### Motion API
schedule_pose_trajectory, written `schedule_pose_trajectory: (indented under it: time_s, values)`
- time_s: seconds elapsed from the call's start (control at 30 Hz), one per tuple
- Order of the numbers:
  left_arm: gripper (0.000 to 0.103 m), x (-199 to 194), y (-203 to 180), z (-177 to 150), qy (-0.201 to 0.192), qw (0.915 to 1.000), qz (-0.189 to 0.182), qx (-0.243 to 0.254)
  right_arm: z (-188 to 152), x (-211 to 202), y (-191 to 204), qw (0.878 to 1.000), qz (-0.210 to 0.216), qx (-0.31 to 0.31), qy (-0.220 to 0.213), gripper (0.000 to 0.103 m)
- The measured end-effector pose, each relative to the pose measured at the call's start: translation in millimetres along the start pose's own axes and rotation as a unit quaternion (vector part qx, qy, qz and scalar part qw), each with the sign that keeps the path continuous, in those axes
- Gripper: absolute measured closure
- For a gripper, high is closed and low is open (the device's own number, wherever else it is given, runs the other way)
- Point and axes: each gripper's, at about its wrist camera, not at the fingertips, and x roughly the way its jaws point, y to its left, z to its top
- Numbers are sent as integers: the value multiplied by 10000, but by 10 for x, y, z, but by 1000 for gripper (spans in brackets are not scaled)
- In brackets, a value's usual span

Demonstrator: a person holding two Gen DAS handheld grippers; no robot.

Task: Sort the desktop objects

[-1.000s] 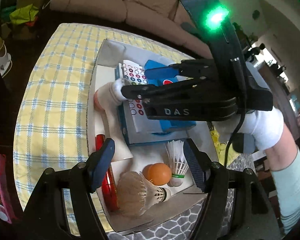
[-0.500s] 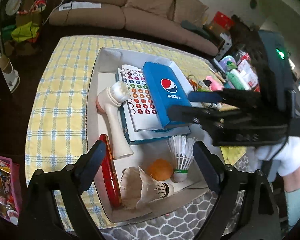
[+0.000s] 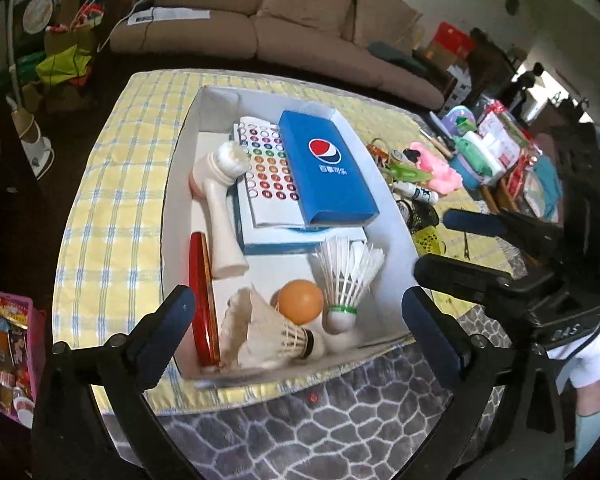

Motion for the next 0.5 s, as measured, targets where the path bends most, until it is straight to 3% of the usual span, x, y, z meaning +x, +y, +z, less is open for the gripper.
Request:
schedule_pose_trajectory:
  time_s: [0.17, 0.5]
  values:
    - [0, -80, -105, -88, 17, 9996, 259, 87, -222, -160, -43, 9998, 85, 150, -64, 0]
    - [0, -228, -376, -501, -58, 9982, 533, 276, -815, -510, -508, 9955, -454, 764, -334, 0]
